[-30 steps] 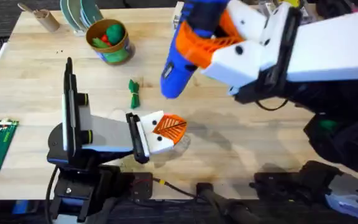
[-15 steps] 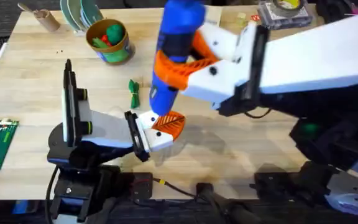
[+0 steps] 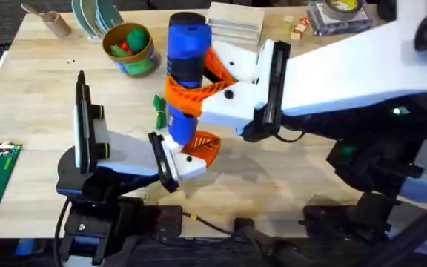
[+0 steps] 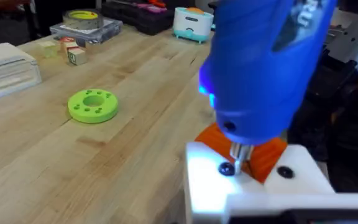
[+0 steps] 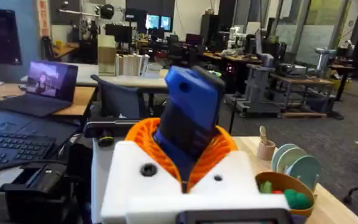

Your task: Pick up the gripper from the table and insert it into the empty holder that is missing its gripper. Then pick up a screw, insert it into the mounting hole, and use the screwdriver to tighten it. Finally, clean up the table by picking up the vegetable and placing it into the bucket.

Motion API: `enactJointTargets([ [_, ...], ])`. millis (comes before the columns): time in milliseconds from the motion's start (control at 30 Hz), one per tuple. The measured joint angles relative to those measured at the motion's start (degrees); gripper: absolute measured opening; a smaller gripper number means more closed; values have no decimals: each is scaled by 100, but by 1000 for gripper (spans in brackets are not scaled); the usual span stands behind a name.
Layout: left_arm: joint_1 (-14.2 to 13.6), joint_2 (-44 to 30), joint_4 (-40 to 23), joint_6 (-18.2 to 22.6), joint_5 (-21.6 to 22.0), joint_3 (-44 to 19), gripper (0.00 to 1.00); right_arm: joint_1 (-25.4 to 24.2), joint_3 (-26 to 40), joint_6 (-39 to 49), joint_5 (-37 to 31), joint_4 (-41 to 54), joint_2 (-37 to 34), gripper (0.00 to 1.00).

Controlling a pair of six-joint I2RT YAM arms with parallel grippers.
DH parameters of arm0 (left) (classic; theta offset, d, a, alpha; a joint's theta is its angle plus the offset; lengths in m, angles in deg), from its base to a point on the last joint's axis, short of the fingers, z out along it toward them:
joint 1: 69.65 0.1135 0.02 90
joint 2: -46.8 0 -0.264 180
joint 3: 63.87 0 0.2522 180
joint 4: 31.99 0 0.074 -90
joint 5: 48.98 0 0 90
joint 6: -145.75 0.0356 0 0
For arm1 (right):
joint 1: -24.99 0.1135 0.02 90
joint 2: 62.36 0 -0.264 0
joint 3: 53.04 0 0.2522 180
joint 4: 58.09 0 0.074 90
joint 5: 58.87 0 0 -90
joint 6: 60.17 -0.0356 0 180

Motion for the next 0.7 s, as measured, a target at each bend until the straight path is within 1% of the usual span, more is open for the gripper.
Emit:
enactJointTargets([
  [700, 0, 0, 1, 2, 0, 0, 6, 0, 66, 369, -1, -143, 0, 27],
])
